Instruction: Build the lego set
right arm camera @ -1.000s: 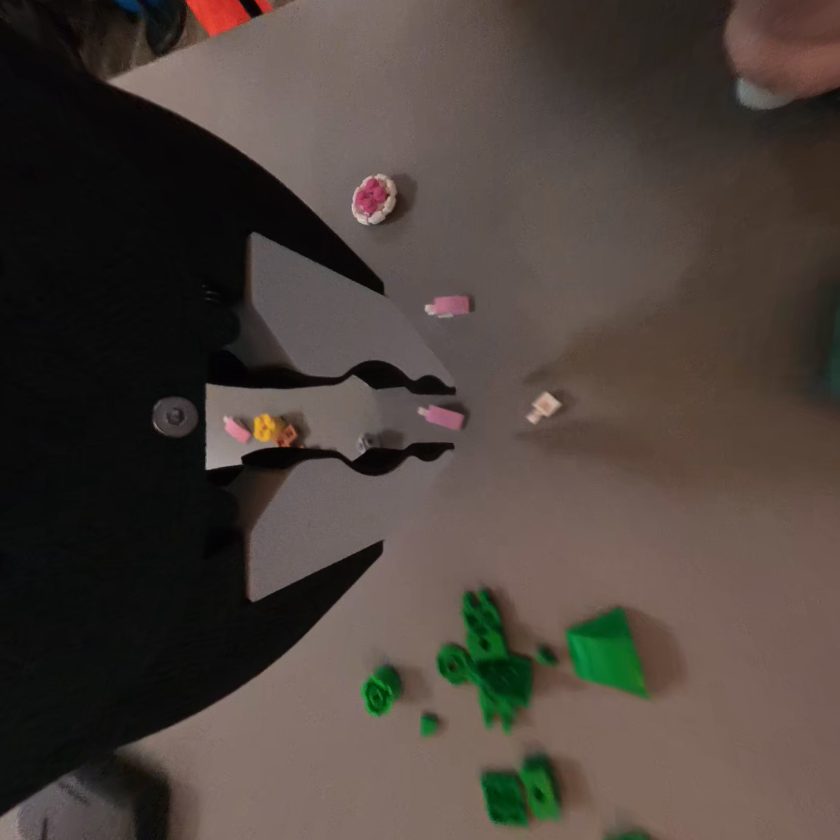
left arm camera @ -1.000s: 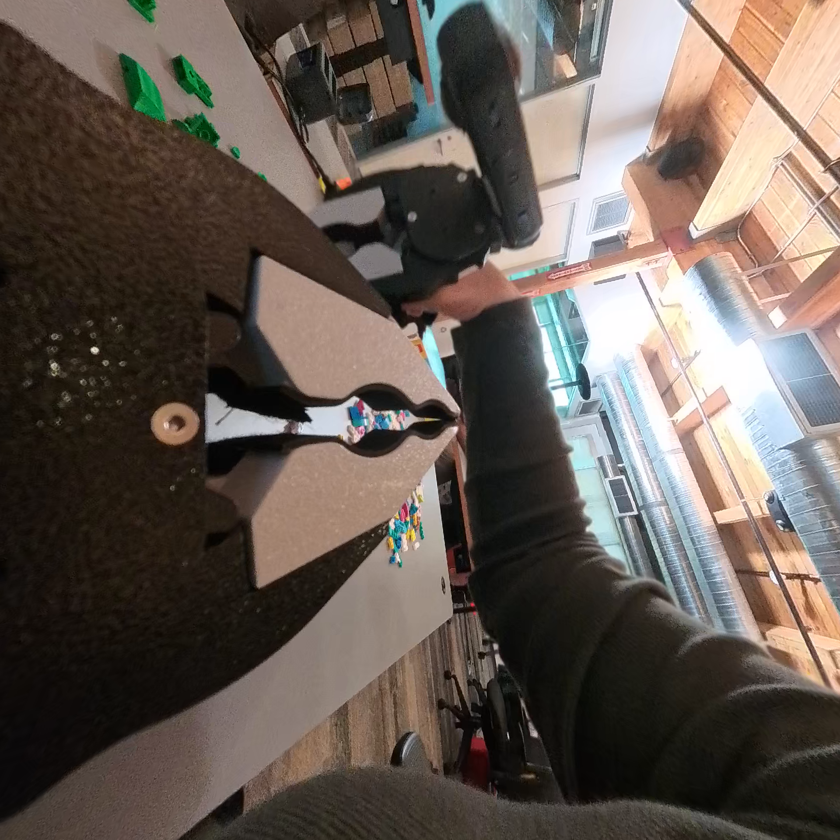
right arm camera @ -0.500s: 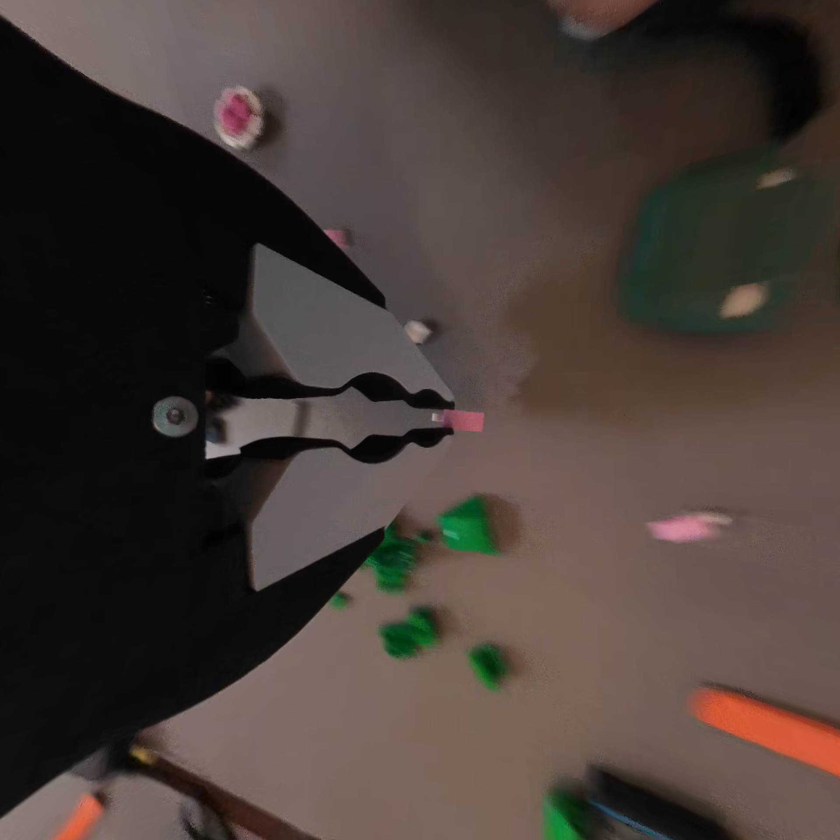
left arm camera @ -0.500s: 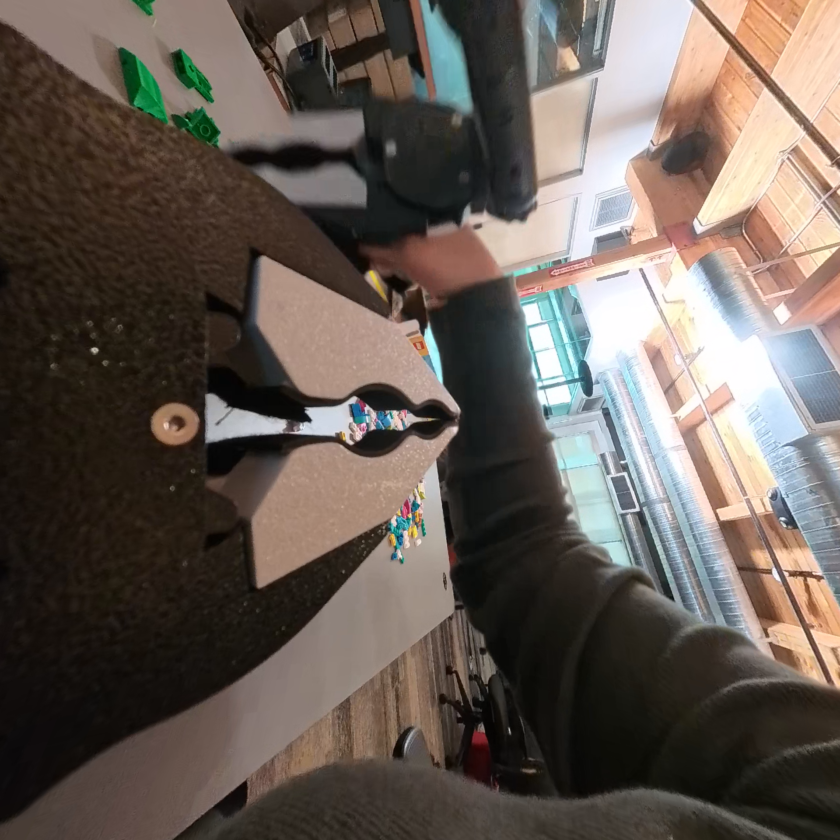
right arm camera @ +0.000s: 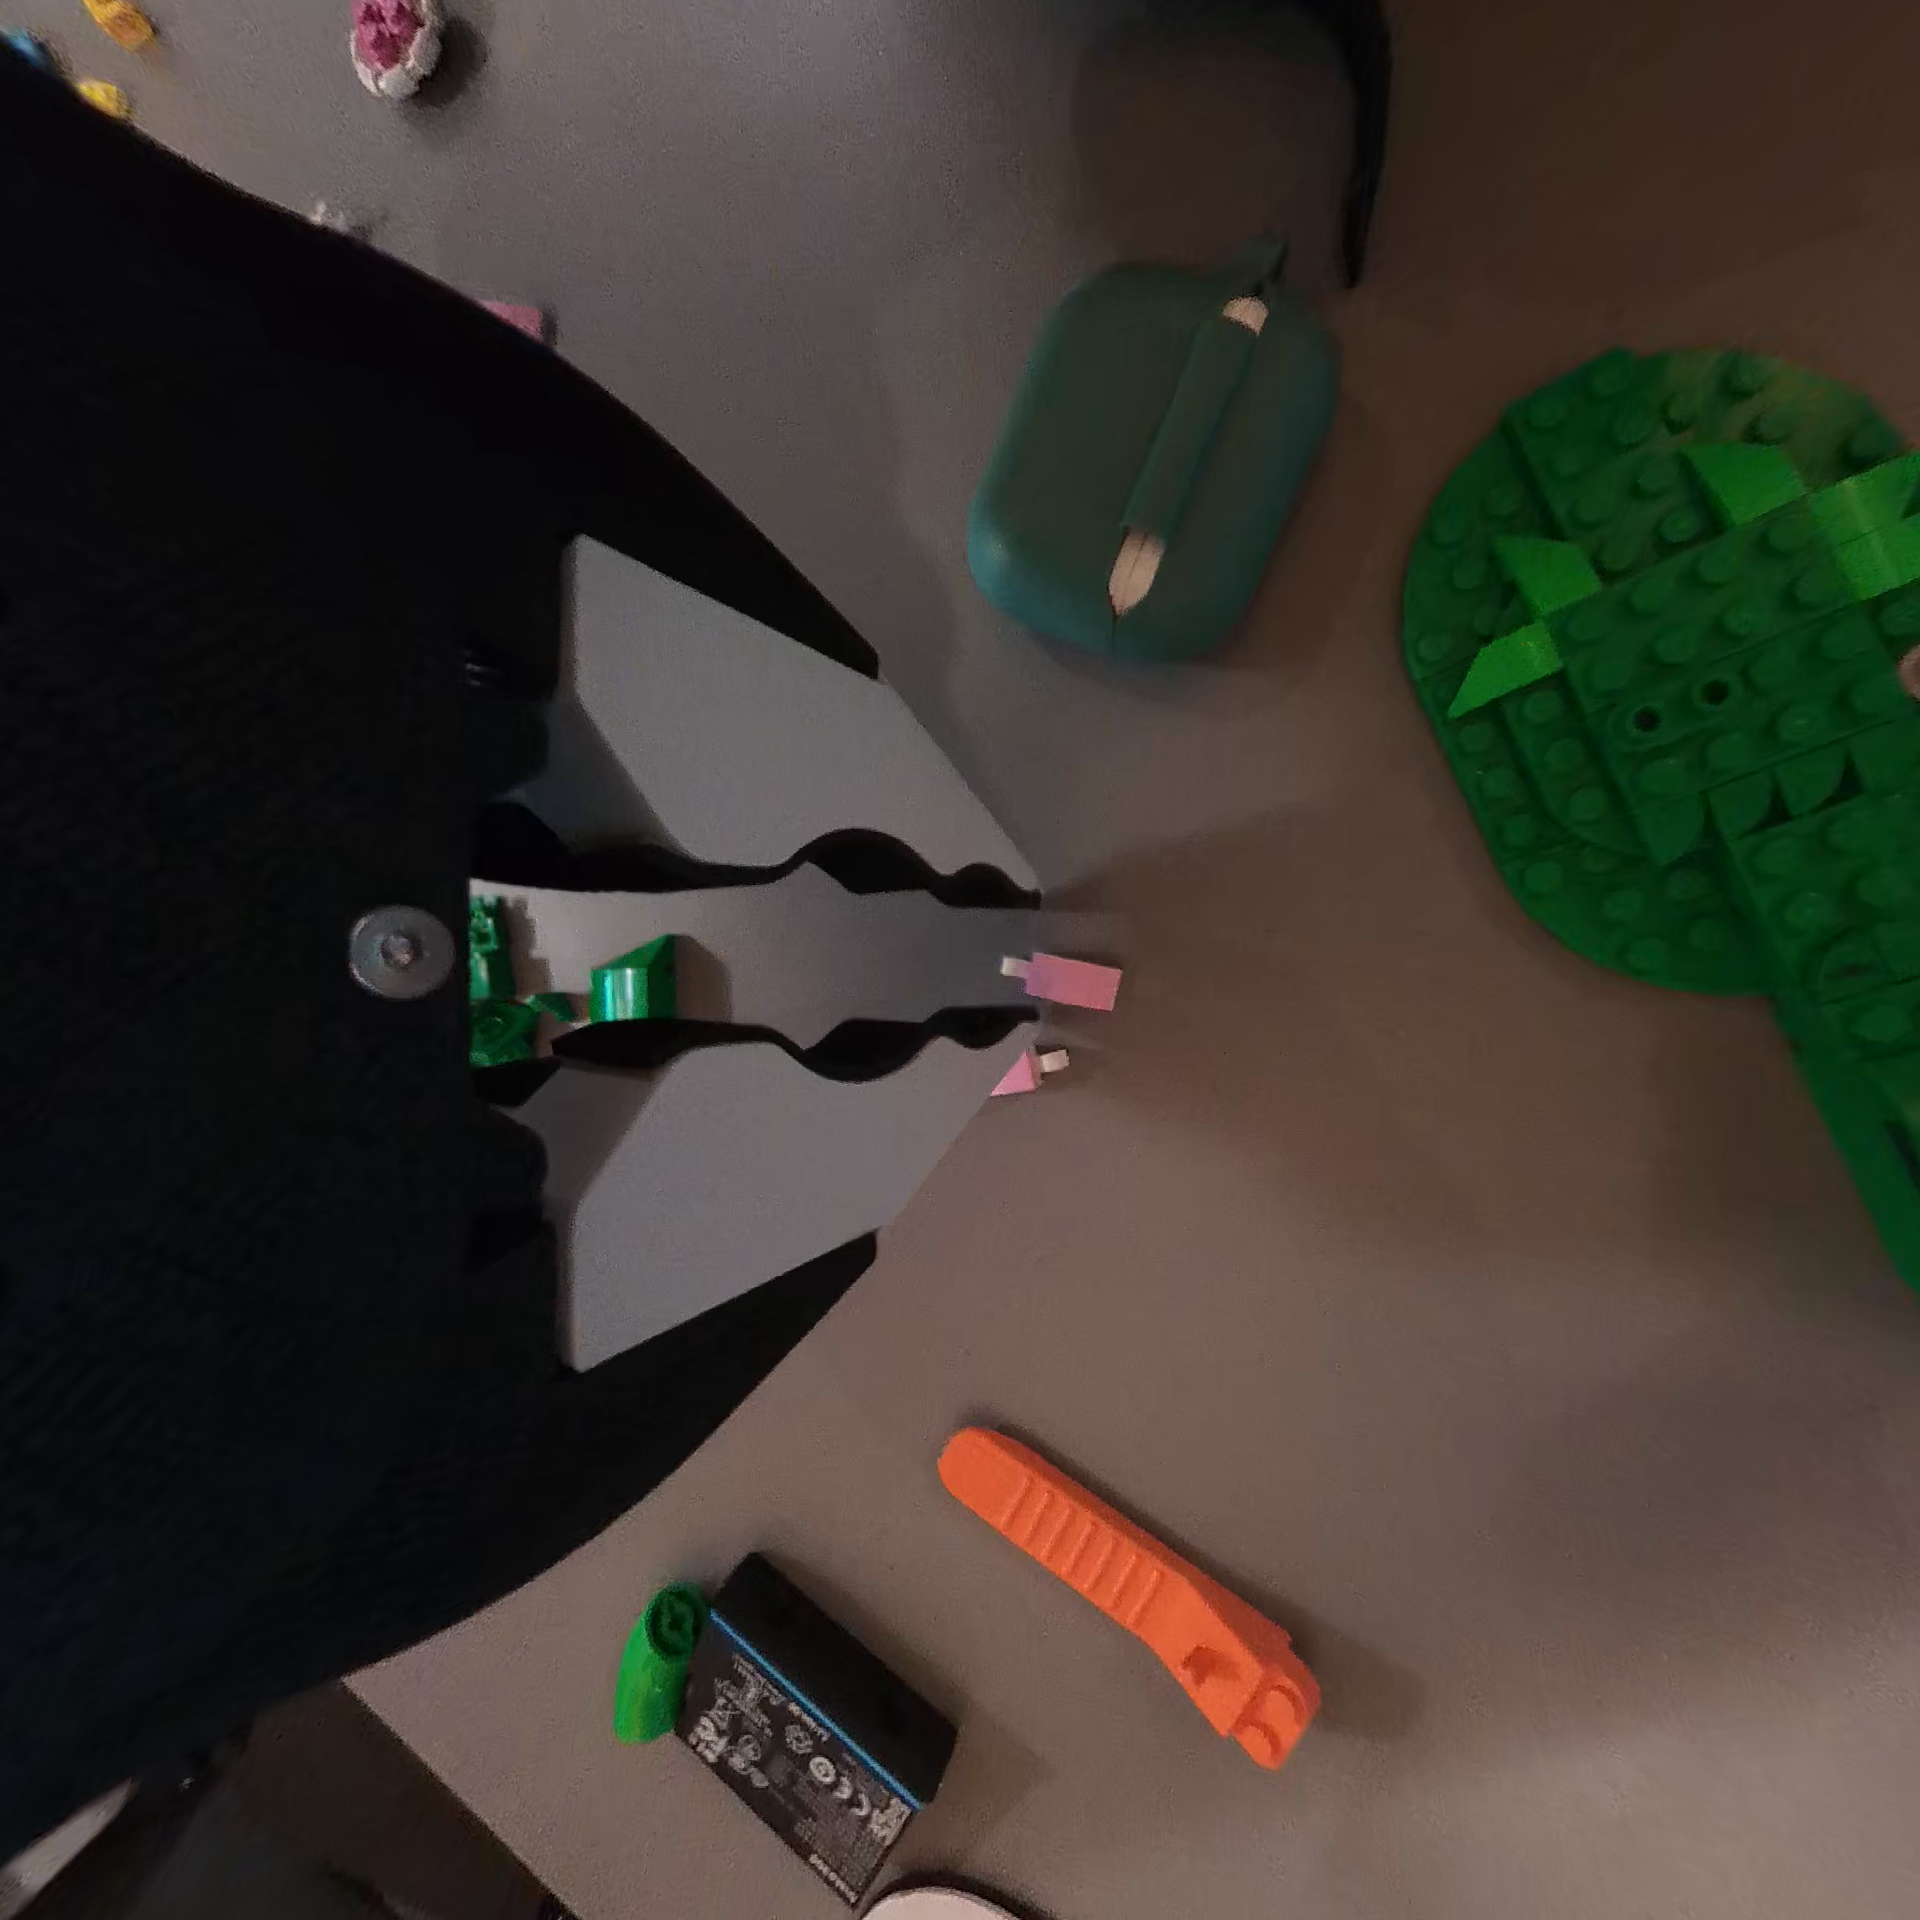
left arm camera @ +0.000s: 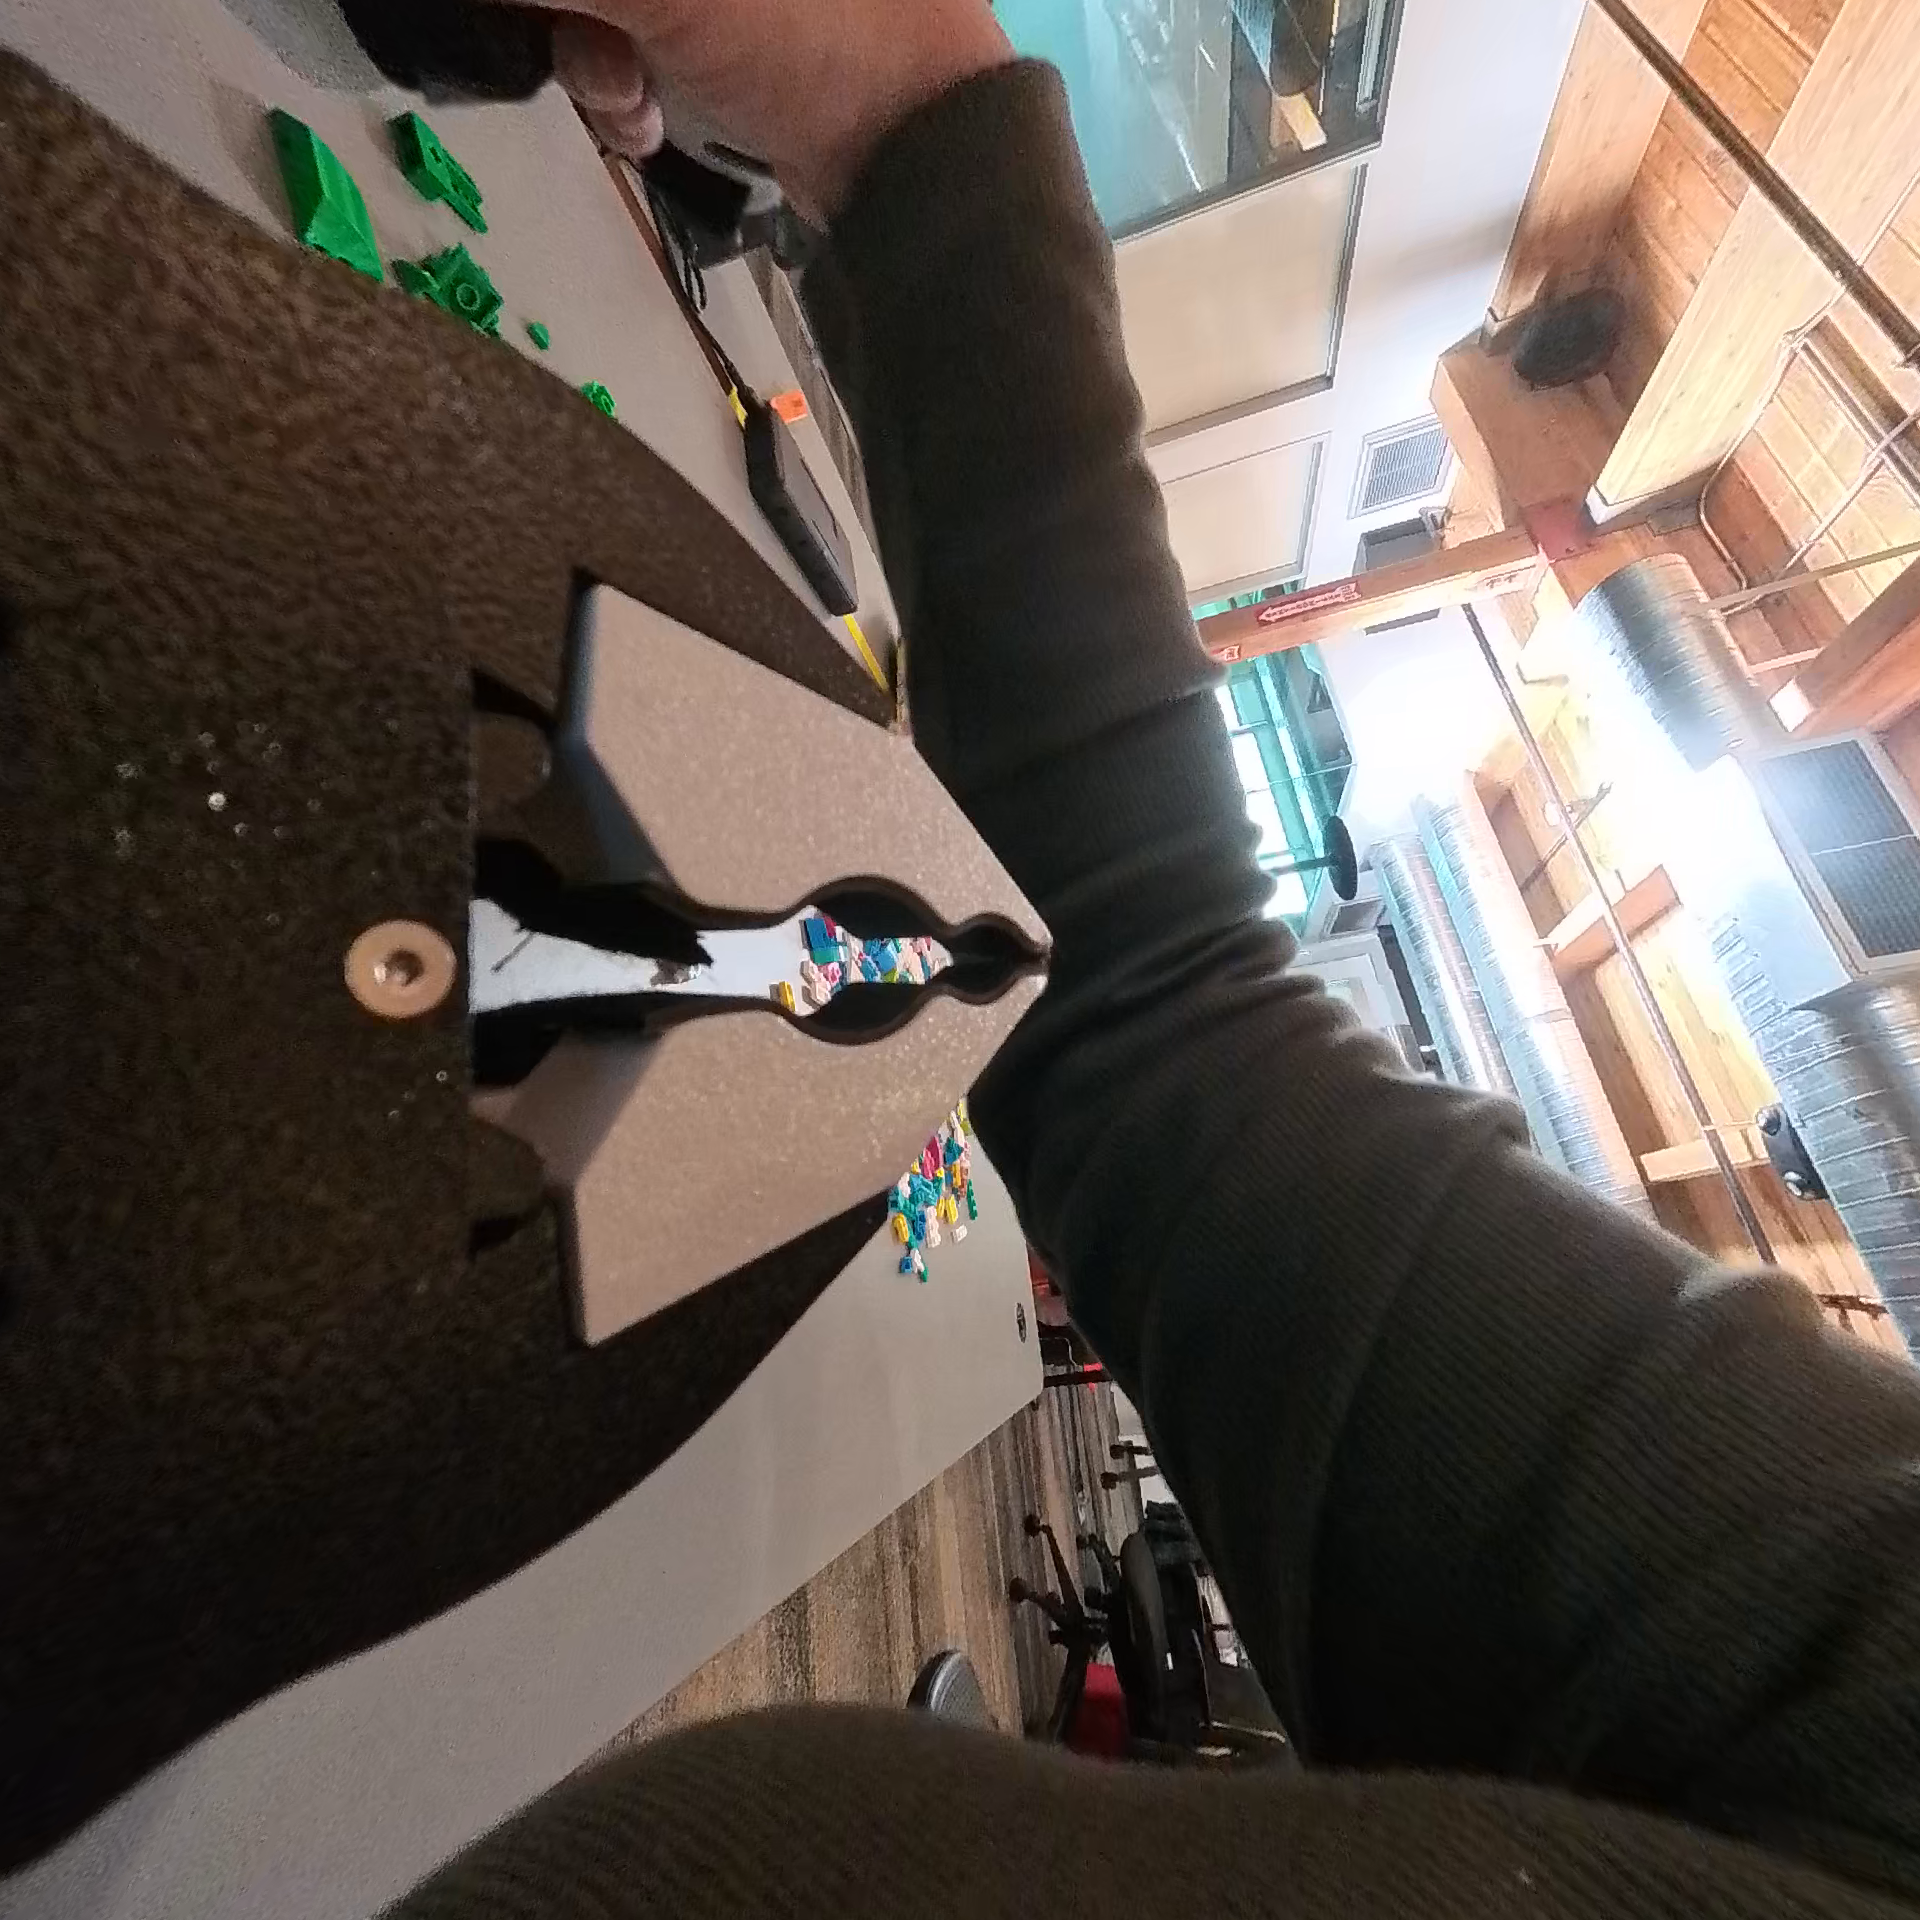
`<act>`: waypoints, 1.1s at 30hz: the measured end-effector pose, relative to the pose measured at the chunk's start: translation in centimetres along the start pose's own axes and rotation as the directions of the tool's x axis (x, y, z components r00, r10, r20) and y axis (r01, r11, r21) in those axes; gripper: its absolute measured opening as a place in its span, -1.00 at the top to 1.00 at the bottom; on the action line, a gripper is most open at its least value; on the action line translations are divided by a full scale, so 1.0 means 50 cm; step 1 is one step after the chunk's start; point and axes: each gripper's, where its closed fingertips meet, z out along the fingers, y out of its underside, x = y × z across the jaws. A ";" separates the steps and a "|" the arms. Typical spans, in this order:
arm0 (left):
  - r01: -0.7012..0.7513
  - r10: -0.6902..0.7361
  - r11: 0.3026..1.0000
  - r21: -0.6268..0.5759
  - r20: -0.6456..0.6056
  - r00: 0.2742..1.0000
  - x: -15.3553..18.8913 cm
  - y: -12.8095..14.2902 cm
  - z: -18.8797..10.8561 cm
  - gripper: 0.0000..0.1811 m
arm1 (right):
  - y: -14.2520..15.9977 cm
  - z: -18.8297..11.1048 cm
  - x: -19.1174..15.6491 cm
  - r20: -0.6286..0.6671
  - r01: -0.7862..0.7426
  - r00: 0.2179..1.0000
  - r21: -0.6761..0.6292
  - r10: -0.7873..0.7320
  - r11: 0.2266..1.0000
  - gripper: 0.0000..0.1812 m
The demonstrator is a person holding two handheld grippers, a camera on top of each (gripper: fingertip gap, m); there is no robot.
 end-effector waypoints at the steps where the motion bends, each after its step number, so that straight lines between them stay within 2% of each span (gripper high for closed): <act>1: 0.000 0.000 1.000 0.000 0.002 1.000 -0.001 0.000 0.000 1.00 | 0.002 -0.010 -0.004 -0.011 -0.007 1.000 0.009 0.007 1.000 0.77; 5: 0.000 0.000 1.000 0.000 0.005 1.000 -0.003 0.000 -0.001 1.00 | 0.044 -0.092 -0.035 -0.095 -0.081 0.992 0.085 0.088 0.993 0.74; 8: 0.001 -0.001 1.000 -0.001 0.001 1.000 -0.001 0.001 0.001 1.00 | 0.152 -0.130 -0.096 -0.076 -0.208 0.975 0.027 0.209 0.978 0.78; 10: 0.003 -0.003 1.000 -0.004 -0.001 1.000 0.000 0.003 0.003 1.00 | 0.226 -0.128 -0.144 -0.046 -0.273 0.961 -0.037 0.271 0.961 0.79; 14: 0.008 -0.008 1.000 -0.004 -0.002 1.000 0.000 0.003 0.003 1.00 | 0.318 -0.109 -0.230 0.009 -0.341 0.939 -0.109 0.344 0.934 0.77; 20: 0.016 -0.016 1.000 -0.006 -0.003 1.000 0.000 0.004 0.003 1.00 | 0.357 -0.105 -0.272 -0.048 -0.347 0.938 -0.104 0.343 0.932 0.80; 22: 0.019 -0.019 1.000 -0.005 -0.002 1.000 0.000 0.004 0.003 1.00 | 0.367 -0.098 -0.274 -0.066 -0.335 0.942 -0.125 0.329 0.934 0.90; 25: 0.018 -0.018 1.000 -0.006 -0.003 1.000 0.000 0.004 0.003 1.00 | 0.361 -0.098 -0.282 -0.048 -0.304 0.953 -0.146 0.300 0.941 0.93; 27: 0.017 -0.017 1.000 -0.007 -0.004 1.000 0.002 0.005 0.003 1.00 | 0.339 -0.116 -0.253 -0.088 -0.286 0.957 -0.128 0.276 0.950 0.92; 30: 0.017 -0.017 1.000 -0.009 -0.011 1.000 0.005 0.006 0.005 1.00 | 0.219 -0.137 -0.168 -0.150 -0.202 0.967 0.057 0.208 0.978 0.93; 33: 0.014 -0.014 1.000 -0.008 -0.008 1.000 0.004 0.005 0.004 1.00 | 0.108 -0.104 -0.098 -0.193 -0.060 0.978 0.093 0.078 0.994 0.93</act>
